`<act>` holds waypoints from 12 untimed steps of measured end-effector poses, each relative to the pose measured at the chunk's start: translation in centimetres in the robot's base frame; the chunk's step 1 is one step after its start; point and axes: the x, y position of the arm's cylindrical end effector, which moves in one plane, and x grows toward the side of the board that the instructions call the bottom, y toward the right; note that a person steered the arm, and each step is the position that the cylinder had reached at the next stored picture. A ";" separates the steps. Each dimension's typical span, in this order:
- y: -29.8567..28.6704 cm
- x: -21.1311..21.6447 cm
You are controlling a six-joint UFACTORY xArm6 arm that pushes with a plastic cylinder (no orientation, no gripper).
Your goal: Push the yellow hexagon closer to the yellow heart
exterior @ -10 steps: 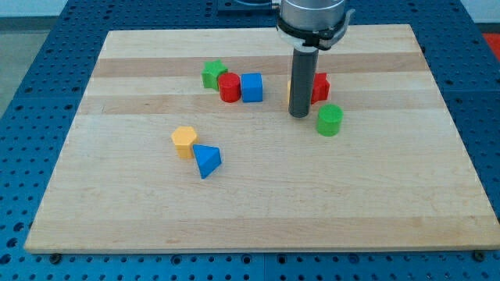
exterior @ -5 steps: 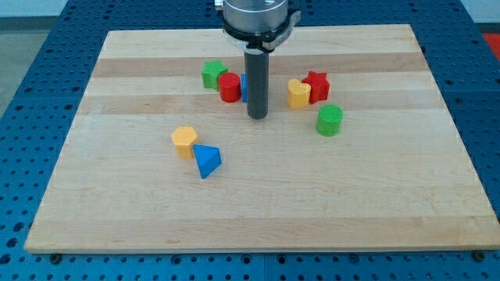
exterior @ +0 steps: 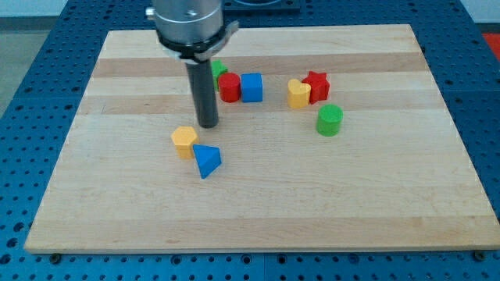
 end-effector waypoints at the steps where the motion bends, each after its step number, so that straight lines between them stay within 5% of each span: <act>1: -3.7 0.1; 5: -5.6 5.4; 12: 8.5 1.6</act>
